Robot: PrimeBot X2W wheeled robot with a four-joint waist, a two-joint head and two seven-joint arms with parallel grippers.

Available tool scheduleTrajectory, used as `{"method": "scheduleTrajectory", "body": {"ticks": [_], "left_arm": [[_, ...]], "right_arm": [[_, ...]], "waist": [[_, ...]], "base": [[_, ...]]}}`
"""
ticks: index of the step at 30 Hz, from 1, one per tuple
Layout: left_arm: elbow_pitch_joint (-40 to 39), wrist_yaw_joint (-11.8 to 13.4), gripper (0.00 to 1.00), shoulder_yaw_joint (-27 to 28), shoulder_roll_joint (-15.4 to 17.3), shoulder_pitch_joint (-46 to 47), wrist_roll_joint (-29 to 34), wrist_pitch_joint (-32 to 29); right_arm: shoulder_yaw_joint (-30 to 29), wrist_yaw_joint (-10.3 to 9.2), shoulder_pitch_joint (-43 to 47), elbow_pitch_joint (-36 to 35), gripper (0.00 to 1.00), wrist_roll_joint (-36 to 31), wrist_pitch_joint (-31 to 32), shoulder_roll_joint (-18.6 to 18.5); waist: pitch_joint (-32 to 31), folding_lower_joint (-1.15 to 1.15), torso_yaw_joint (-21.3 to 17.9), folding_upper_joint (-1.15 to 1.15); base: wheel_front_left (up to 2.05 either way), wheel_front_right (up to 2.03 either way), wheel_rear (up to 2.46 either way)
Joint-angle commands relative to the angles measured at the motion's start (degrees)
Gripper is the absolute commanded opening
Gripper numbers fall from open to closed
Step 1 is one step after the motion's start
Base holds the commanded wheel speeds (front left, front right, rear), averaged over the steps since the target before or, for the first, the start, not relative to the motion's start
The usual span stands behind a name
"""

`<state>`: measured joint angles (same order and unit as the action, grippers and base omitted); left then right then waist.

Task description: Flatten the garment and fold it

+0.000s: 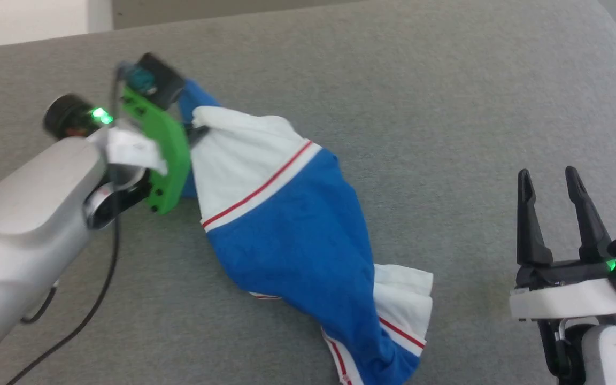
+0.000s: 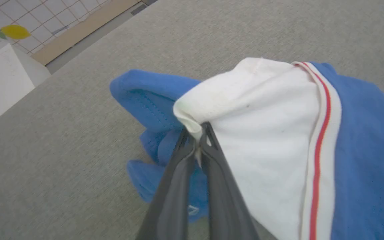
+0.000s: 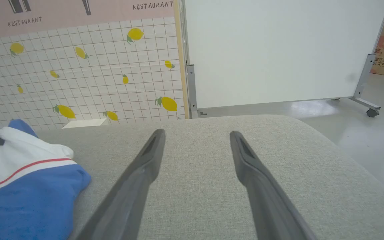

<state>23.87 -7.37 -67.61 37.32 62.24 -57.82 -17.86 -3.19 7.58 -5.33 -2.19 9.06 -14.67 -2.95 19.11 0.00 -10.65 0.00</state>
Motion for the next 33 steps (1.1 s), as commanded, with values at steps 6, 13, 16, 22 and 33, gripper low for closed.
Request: {"method": "scheduleTrajectory", "body": {"ticks": [6, 13, 16, 22, 33], "left_arm": [[-2.2, 5.4, 0.0, 2.3, 7.5, -11.0, -3.2, 8.0], [-6.6, 12.0, 0.0, 4.3, 13.2, -24.4, -9.0, 15.3], [-8.5, 14.0, 0.0, 4.5, 14.7, -29.6, -11.7, 17.2], [-8.4, 16.5, 0.0, 2.8, 14.1, -36.0, -13.7, 18.1], [-7.2, 26.1, 1.0, 10.0, 10.0, -35.4, -2.3, 32.7]], "right_arm": [[0.0, -0.09, 1.5, 0.1, 1.0, -1.9, -0.3, 0.1], [0.5, -0.09, 2.9, 1.0, 1.0, -2.4, -0.3, 0.1], [0.4, -0.09, 3.8, 1.4, 1.0, -2.4, -0.3, 0.1], [0.3, -0.09, 5.3, 2.4, 1.0, -2.6, -0.3, 0.1], [-1.2, -0.09, 4.7, 1.3, 1.0, -8.1, -0.3, 0.1]], "waist": [[-6.8, 0.0, 10.2, 0.0], [-9.4, 0.0, 12.7, 0.0], [-10.7, 0.0, 13.0, 0.0], [-13.5, 0.0, 13.3, 0.0], [-19.5, 0.0, 15.0, 0.0]], "base": [[0.0, 0.0, 0.0], [0.0, 0.0, 0.0], [0.0, 0.0, 0.0], [0.0, 0.0, 0.0], [0.0, 0.0, 0.0]]}}
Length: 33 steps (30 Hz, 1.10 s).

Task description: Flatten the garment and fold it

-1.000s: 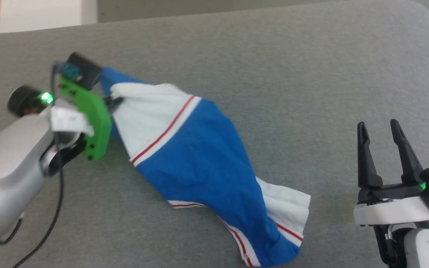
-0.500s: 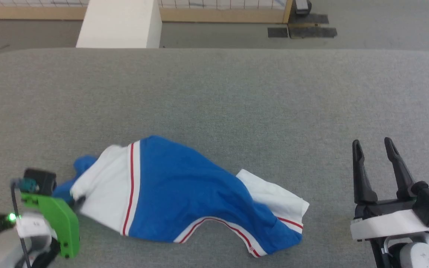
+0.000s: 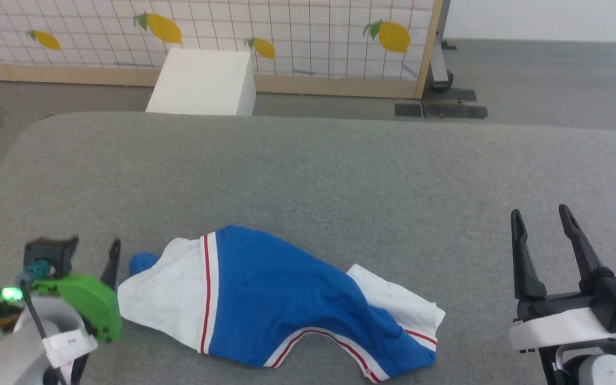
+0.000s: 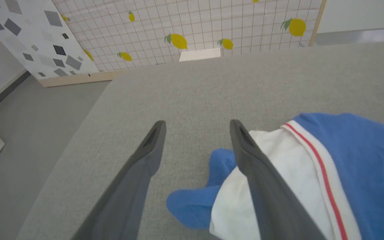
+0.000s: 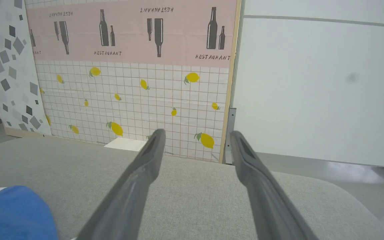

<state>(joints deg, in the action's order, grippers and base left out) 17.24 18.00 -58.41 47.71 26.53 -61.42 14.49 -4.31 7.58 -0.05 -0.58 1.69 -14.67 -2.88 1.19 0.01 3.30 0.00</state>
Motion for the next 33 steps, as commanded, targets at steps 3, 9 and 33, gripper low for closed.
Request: {"method": "scheduleTrajectory", "body": {"ticks": [3, 9, 33], "left_arm": [[-6.8, 5.5, 1.0, 9.7, -2.3, -1.7, 10.1, 0.5], [-19.2, 10.6, 1.0, 24.4, -9.5, -13.8, 25.9, 0.5], [-17.8, -8.2, 1.0, 51.7, -36.1, -26.2, 52.0, 0.5]], "right_arm": [[0.2, -0.09, -2.6, -1.3, 1.0, -3.4, -0.3, 0.0], [4.6, -0.09, -7.9, 1.9, 1.0, -4.5, -0.3, -4.9], [64.0, -0.09, -40.5, 13.6, 1.0, 44.3, 54.5, -37.2]], "waist": [[-2.0, -0.01, 1.4, 0.0], [-2.0, -0.01, 2.1, 0.0], [5.4, -0.01, 6.5, 0.0]], "base": [[0.0, 0.0, 0.0], [0.0, 0.0, 0.0], [0.0, 0.0, 0.0]]}}
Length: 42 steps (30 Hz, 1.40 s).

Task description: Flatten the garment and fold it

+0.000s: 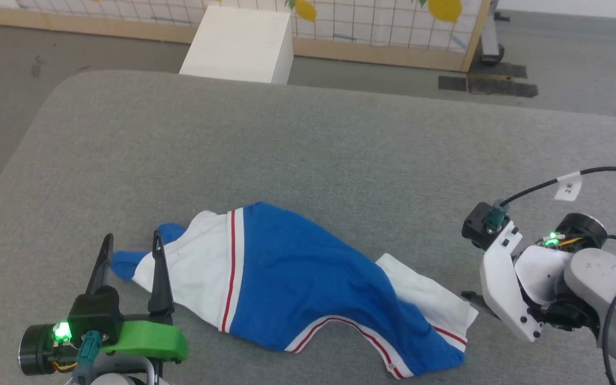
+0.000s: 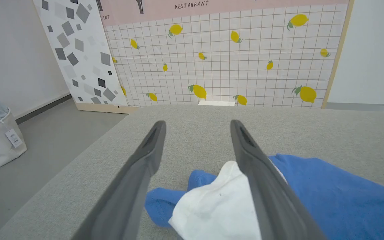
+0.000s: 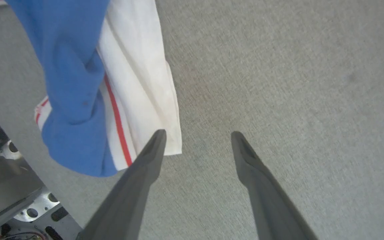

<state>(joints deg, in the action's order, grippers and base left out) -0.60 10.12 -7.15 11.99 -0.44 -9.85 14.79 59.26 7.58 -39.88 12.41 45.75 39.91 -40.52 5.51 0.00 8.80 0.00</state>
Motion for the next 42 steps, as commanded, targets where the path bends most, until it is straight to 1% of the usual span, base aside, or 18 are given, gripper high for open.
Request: {"method": "scheduleTrajectory", "body": {"ticks": [1, 2, 8, 12, 13, 14, 15, 18, 21, 24, 27, 31, 35, 38, 40, 42], "left_arm": [[0.1, -0.6, 1.0, 0.7, -0.8, 0.9, 0.8, 0.2], [0.1, -1.1, 1.0, 1.2, -1.5, 1.0, 1.3, 0.2], [1.4, -3.7, 1.0, 3.7, -3.6, 1.6, 3.2, 0.2], [1.6, -4.9, 1.0, 5.3, -4.5, 1.6, 4.1, 0.2], [1.6, -5.1, 1.0, 5.7, -4.7, 1.4, 4.3, 0.2], [1.7, -5.4, 1.0, 6.2, -4.8, 1.3, 4.5, 0.2], [1.8, -5.5, 1.0, 6.6, -4.9, 1.2, 4.7, 0.2], [2.1, -6.2, 1.0, 7.4, -5.4, 0.9, 5.2, 0.2], [2.3, -6.6, 1.0, 8.0, -5.9, 0.4, 5.6, 0.2], [2.4, -6.9, 1.0, 8.5, -6.3, -0.1, 6.1, 0.2], [2.2, -7.2, 1.0, 9.2, -6.6, -0.7, 6.4, 0.2], [2.0, -7.7, 1.0, 9.5, -6.9, -1.0, 6.8, 0.2], [2.0, -8.1, 1.0, 9.5, -7.2, -0.9, 7.1, 0.2], [2.1, -8.4, 1.0, 9.2, -7.5, -0.8, 7.4, 0.2], [2.3, -8.6, 1.0, 8.9, -7.6, -0.5, 7.6, 0.2], [2.5, -8.8, 1.0, 8.7, -7.8, -0.3, 7.8, 0.2]], "right_arm": [[1.0, -0.09, -0.8, 1.4, 1.0, 0.4, -0.3, 0.7], [2.1, -0.09, -0.8, 3.2, 1.0, 1.0, -0.8, 1.4], [7.6, -0.09, 1.3, 11.6, 1.0, 2.1, -3.9, 5.0], [10.5, -0.09, 2.6, 14.5, 1.0, 3.7, -6.0, 6.9], [11.0, -0.09, 2.5, 14.8, 0.93, 3.7, -6.4, 7.1], [11.5, -0.09, 2.0, 15.0, 0.23, 3.3, -7.5, 7.2], [11.7, -0.09, 1.6, 15.2, 0.0, 3.1, -8.5, 7.3], [11.4, -0.09, 0.1, 15.8, 0.0, 3.2, -13.7, 7.3], [8.9, -0.09, -1.0, 15.4, 0.0, 4.5, -19.9, 6.6], [5.5, -0.09, -1.5, 14.6, 0.0, 5.5, -25.3, 4.2], [2.0, -0.09, -0.8, 14.5, 0.0, 6.1, -28.7, 0.8], [-2.9, -0.09, 1.7, 16.0, 0.0, 8.1, -30.8, -2.8], [-7.1, -0.09, 5.2, 20.1, 0.0, 10.4, -31.3, -4.4], [-9.5, -0.09, 7.5, 24.2, 0.0, 11.9, -31.5, -3.8], [-9.9, -0.09, 8.6, 27.1, 0.0, 11.6, -31.7, -3.3], [-10.6, -0.09, 9.5, 29.5, 0.0, 12.1, -32.0, -2.0]], "waist": [[1.4, 0.0, 1.2, 0.0], [1.7, 0.0, 1.6, 0.0], [2.5, 0.0, 2.9, 0.0], [2.5, 0.0, 2.9, 0.0], [2.4, 0.0, 2.6, 0.0], [2.3, 0.0, 2.3, 0.0], [2.1, 0.0, 2.1, 0.0], [1.4, 0.0, 1.0, 0.0], [0.6, 0.0, 0.1, 0.0], [-0.1, 0.0, -0.9, 0.0], [-0.5, 0.0, -1.8, 0.0], [-0.5, 0.0, -2.7, 0.0], [-0.3, 0.0, -3.1, 0.0], [0.0, 0.0, -3.2, 0.0], [0.2, 0.0, -2.9, 0.0], [0.2, 0.0, -2.7, 0.0]], "base": [[0.0, 0.0, 0.0], [0.0, 0.0, 0.0], [0.0, 0.0, 0.0], [0.0, 0.0, 0.0], [0.0, 0.0, 0.0], [0.0, 0.0, 0.0], [0.0, 0.0, 0.0], [0.0, 0.0, 0.0], [0.0, 0.0, 0.0], [0.0, 0.0, 0.0], [0.0, 0.0, 0.0], [0.0, 0.0, 0.0], [0.0, 0.0, 0.0], [0.0, 0.0, 0.0], [0.0, 0.0, 0.0], [0.0, 0.0, 0.0]]}}
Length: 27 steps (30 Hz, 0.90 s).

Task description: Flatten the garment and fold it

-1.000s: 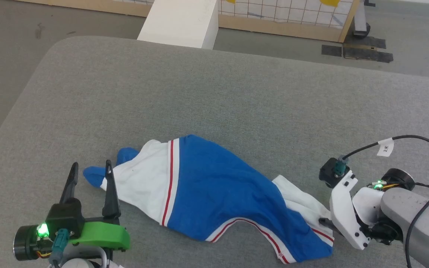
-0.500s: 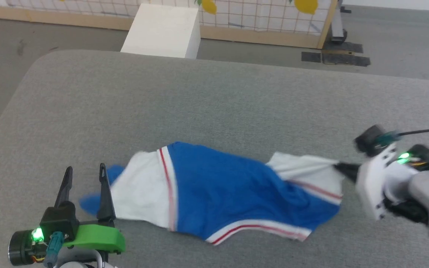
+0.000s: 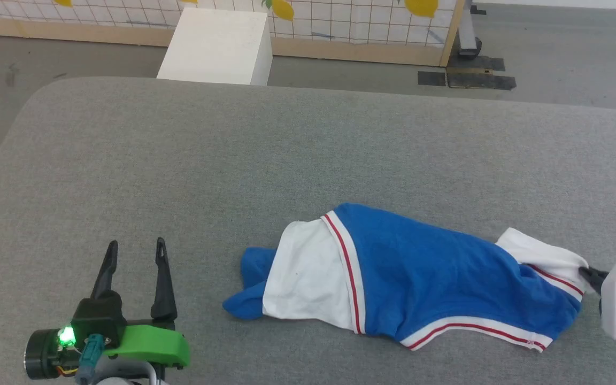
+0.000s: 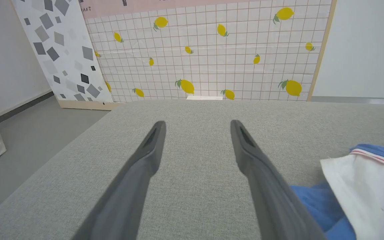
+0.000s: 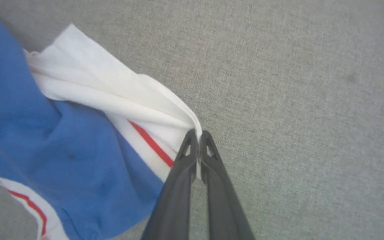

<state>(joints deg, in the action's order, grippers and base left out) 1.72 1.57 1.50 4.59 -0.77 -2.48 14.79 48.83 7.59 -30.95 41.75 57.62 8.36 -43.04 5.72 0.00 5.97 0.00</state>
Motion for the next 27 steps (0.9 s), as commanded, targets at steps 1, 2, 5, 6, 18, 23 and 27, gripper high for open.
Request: {"method": "scheduleTrajectory", "body": {"ticks": [1, 2, 5, 6, 18, 23, 27], "left_arm": [[0.5, -0.4, 1.0, -0.3, -0.5, 0.1, 0.6, 0.2], [0.6, -0.5, 1.0, -0.4, -0.5, 0.0, 0.7, 0.2], [0.8, -0.8, 1.0, -0.7, -0.4, -0.5, 1.2, 0.2], [0.8, -0.9, 1.0, -0.9, -0.3, -0.6, 1.5, 0.2], [0.3, -3.6, 1.0, -7.7, 1.5, 0.0, 4.8, 0.2], [2.9, -6.5, 1.0, -10.0, 3.5, 3.7, 4.2, -0.9], [5.0, -8.5, 1.0, -11.2, 6.9, 9.0, -0.2, -10.2]], "right_arm": [[-0.7, -0.1, 0.9, 2.1, 0.0, -0.3, -2.6, 2.2], [-1.1, -0.1, 0.6, 2.4, 0.18, -0.4, -3.9, 2.7], [-2.1, -0.1, -0.6, 3.3, 1.0, -3.0, -8.5, 3.1], [-2.7, -0.1, -0.9, 3.5, 1.0, -3.6, -9.9, 3.2], [-22.3, -0.1, 1.6, -2.5, 1.0, -19.1, -23.3, 7.5], [-39.2, -0.1, 11.4, -15.6, 1.0, -32.7, -23.3, 14.9], [-45.6, -0.1, 18.0, -23.2, 1.0, -41.0, -23.3, 20.8]], "waist": [[-0.3, 0.0, 0.3, 0.0], [-0.5, 0.0, 0.2, 0.0], [-1.4, 0.0, -0.1, 0.0], [-1.7, 0.0, -0.2, 0.0], [-3.6, 0.0, -1.3, 0.0], [-3.3, 0.0, -1.5, 0.0], [-2.9, 0.0, -1.7, 0.0]], "base": [[0.0, 0.0, 0.0], [0.0, 0.0, 0.0], [0.0, 0.0, 0.0], [0.0, 0.0, 0.0], [0.0, 0.0, 0.0], [0.0, 0.0, 0.0], [0.0, 0.0, 0.0]]}}
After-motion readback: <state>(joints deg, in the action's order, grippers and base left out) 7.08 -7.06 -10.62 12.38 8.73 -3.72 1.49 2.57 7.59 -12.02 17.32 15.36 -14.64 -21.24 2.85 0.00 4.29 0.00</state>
